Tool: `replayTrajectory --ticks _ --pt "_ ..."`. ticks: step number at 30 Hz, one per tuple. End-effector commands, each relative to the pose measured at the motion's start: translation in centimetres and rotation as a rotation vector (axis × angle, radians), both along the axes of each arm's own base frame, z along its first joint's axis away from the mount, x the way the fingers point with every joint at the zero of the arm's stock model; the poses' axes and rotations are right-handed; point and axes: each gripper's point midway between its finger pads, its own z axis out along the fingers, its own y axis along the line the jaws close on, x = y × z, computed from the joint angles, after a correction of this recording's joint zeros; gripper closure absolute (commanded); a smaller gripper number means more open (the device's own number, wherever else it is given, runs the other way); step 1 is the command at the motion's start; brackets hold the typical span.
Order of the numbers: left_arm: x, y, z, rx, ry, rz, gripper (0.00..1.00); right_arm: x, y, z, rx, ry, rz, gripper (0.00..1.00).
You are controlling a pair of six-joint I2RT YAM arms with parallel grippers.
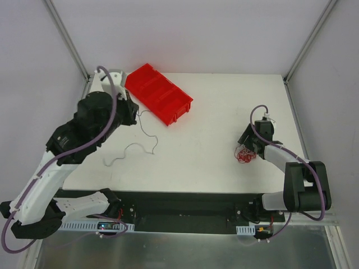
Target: Untangle the cables
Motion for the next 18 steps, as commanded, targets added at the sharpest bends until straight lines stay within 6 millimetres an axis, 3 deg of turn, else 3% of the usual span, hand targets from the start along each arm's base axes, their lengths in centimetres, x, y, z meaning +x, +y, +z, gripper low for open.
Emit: replayTrajectory --ticks 1,4,10,16,18 --pt "-1.7 -0.6 9.7 -0.193 -0.207 -0.102 1.00 0.7 0.5 0.4 0.011 -0.010 0.027 0.30" --pt "-1.3 -0.6 8.4 -0.176 -0.182 -0.082 1.00 0.7 0.6 0.4 0.013 -0.009 0.026 0.30" --pt "0.1 -1.5 -1.1 -0.053 0.002 -0.038 1.00 0.9 0.9 0.3 0.015 -0.005 0.040 0.30" --pt "0.8 -0.7 -7.7 0.064 0.112 0.039 1.00 1.0 1.1 0.3 0.004 0.007 0.050 0.30" --pt "1.2 -1.6 -9.6 0.075 0.160 0.029 1.00 1.1 1.3 0.2 0.000 0.013 0.057 0.30"
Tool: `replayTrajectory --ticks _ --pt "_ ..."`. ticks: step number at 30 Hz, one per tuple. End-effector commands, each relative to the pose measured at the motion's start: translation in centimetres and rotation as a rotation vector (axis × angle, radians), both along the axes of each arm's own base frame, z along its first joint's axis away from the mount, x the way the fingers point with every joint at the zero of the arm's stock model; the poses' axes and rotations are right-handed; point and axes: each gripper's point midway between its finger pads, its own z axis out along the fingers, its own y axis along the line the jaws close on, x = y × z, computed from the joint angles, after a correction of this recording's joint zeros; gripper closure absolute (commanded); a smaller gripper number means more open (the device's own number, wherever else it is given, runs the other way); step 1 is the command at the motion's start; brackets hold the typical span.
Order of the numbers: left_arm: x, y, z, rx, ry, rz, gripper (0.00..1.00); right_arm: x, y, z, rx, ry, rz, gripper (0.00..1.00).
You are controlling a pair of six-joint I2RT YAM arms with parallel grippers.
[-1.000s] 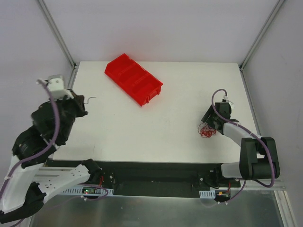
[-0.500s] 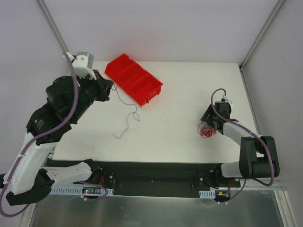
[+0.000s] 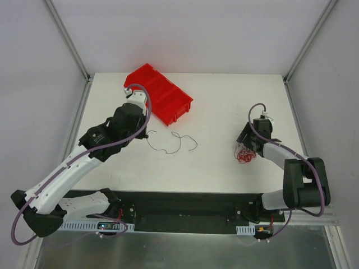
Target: Untangle the cables
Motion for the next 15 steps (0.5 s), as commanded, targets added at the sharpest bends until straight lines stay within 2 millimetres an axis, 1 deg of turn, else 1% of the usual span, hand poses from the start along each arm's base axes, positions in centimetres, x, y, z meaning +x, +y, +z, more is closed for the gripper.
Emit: replayTrajectory --ticks 1,4,5,7,8,10,12,15 --pt "0.7 -1.1 -2.1 -0.008 0.045 0.023 1.00 0.5 0.6 0.3 -0.003 0.012 0.029 0.30" --pt "1.7 -4.9 -5.6 -0.013 0.148 -0.064 1.00 0.5 0.7 0.1 -0.005 0.021 0.036 0.30" --pt "2.3 -6.4 -7.5 0.000 0.202 -0.098 1.00 0.5 0.8 0.1 -0.008 0.021 0.043 0.30" --pt "2.9 -8.9 -10.0 0.011 0.286 -0.156 1.00 0.5 1.0 0.2 -0.013 0.017 0.053 0.30" --pt "3.4 -9.8 -11.5 0.032 0.326 -0.172 1.00 0.4 1.0 0.2 -0.015 0.015 0.056 0.30" --pt "4.8 -11.3 -13.4 0.073 0.369 -0.186 1.00 0.4 1.1 0.4 -0.017 0.003 0.060 0.30" --pt "5.7 -12.5 -15.4 0.108 0.410 -0.209 1.00 0.5 1.1 0.5 -0.017 -0.009 0.059 0.30" --pt "6.0 -14.1 -17.3 0.108 0.466 -0.249 1.00 0.5 1.2 0.5 -0.016 -0.004 0.064 0.30"
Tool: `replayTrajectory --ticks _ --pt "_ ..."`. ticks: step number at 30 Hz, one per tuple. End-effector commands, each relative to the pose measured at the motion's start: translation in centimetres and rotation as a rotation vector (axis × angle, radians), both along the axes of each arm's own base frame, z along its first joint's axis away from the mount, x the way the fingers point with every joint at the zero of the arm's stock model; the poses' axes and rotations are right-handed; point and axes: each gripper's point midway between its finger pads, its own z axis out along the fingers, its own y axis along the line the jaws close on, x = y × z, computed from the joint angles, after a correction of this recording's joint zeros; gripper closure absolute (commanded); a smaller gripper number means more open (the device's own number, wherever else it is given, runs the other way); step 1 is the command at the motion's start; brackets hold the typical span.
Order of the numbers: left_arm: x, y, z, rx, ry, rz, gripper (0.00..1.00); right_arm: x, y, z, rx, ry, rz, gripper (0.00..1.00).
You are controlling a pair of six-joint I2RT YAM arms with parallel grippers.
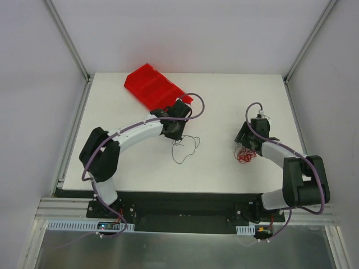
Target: Untangle the cables
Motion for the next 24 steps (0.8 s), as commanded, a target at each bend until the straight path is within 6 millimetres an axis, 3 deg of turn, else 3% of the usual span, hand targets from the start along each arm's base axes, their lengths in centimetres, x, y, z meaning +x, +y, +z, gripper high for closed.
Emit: replayTrajectory --ticks 1,3,7,11,13,16,19,24 --pt "0.7 -3.5 1.0 -0.086 0.019 -0.089 1.00 0.2 0.3 0.5 -0.001 -0.012 0.019 0.30" --pt "0.5 -3.9 0.6 -0.096 0.029 -0.099 0.93 0.2 0.3 0.5 0.001 -0.012 0.021 0.30" --pt "0.1 -3.2 0.7 -0.104 -0.001 -0.106 0.52 0.2 0.4 0.4 0.004 -0.008 0.026 0.30" --pt "-0.3 -1.9 1.1 -0.079 -0.046 -0.118 0.31 0.3 0.5 0.5 0.006 -0.008 0.027 0.30" --pt "-0.8 -0.8 0.7 -0.051 -0.055 -0.119 0.05 0.4 0.5 0.4 0.006 -0.002 0.028 0.30" --pt "-1.3 0.2 0.2 -0.032 -0.065 -0.133 0.01 0.4 0.6 0.3 0.005 0.010 0.033 0.30" --pt "-1.4 -0.4 -0.5 -0.032 -0.050 -0.186 0.01 0.5 0.6 0.2 0.006 0.013 0.031 0.30" --pt "0.6 -1.3 -2.4 0.001 -0.035 -0.185 0.02 0.5 0.8 0.1 0.007 0.026 0.041 0.30"
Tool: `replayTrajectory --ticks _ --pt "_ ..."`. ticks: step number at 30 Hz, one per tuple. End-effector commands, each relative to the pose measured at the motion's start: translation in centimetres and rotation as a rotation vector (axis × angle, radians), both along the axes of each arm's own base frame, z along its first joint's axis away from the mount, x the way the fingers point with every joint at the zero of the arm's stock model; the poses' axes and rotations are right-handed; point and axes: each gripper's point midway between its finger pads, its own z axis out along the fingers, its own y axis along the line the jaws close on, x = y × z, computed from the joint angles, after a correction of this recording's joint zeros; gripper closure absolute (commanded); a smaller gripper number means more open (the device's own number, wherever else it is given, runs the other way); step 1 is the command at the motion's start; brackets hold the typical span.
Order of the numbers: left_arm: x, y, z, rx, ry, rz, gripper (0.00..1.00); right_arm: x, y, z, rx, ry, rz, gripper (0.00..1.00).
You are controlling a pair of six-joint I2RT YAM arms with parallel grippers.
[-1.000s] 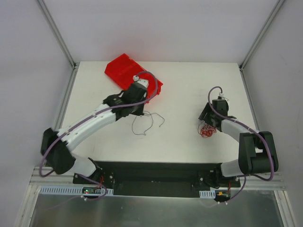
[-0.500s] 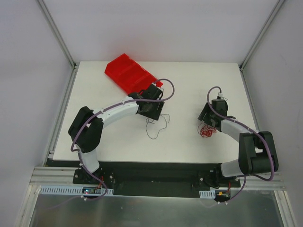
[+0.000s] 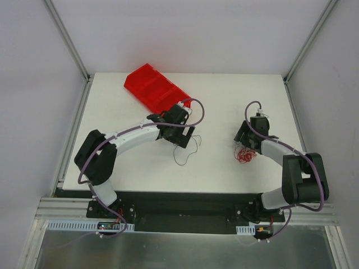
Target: Untangle the cables
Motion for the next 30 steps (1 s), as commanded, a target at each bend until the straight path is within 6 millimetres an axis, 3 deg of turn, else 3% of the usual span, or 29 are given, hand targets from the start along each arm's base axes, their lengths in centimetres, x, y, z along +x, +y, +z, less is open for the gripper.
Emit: replayTrajectory --ticks 1,3,7,11,13,16,21,25,30 --pt "2.0 -1.6 -1.3 0.013 -0.014 -0.045 0.03 0.0 0.4 0.1 0.001 0.018 0.025 0.30" --pt "2.5 -2.3 -2.2 0.008 -0.003 -0.056 0.09 0.1 0.5 0.1 0.004 0.018 0.026 0.30" --pt "2.4 -3.4 -3.2 -0.019 0.042 -0.057 0.34 0.1 0.5 0.1 0.003 0.020 0.029 0.30" --pt "2.8 -2.8 -2.5 -0.005 0.011 -0.022 0.88 0.4 0.6 0.1 0.005 0.020 0.031 0.30" --pt "2.9 -2.4 -1.0 -0.012 -0.023 -0.010 1.00 0.4 0.5 0.2 0.004 0.018 0.028 0.30" --pt "3.5 -1.9 2.6 -0.051 -0.103 0.009 1.00 0.0 0.6 -0.2 0.003 0.046 0.029 0.30" --pt "5.8 -0.5 10.6 -0.154 -0.267 0.070 1.00 0.1 0.4 -0.3 0.001 0.056 0.025 0.30" --pt "9.1 1.3 15.9 -0.185 -0.397 0.129 1.00 0.1 0.4 -0.2 -0.003 0.055 0.027 0.30" --pt "13.5 3.5 20.3 -0.211 -0.497 0.201 1.00 0.2 0.5 -0.3 -0.001 0.064 0.029 0.30"
